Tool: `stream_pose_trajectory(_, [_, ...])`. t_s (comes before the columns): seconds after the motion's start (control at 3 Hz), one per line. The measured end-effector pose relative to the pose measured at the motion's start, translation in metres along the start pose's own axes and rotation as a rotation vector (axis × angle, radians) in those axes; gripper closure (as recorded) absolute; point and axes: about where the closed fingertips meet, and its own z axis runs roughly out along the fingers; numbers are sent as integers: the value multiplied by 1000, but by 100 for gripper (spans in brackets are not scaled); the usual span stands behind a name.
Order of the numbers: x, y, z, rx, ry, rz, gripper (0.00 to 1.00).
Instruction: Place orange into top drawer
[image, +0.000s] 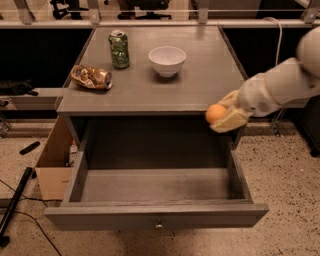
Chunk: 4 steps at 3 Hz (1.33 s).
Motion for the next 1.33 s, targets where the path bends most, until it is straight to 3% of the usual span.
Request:
stream_pose_trajectory(0.33, [-18, -23, 62, -35, -36, 31, 100])
stream_pose_trajectory(0.67, [-16, -18, 61, -39, -34, 35, 100])
stream_pose_trajectory(1.0, [-3, 18, 57, -73, -15, 64, 100])
stream_pose_trajectory(1.33, [25, 95, 62, -142, -6, 154, 100])
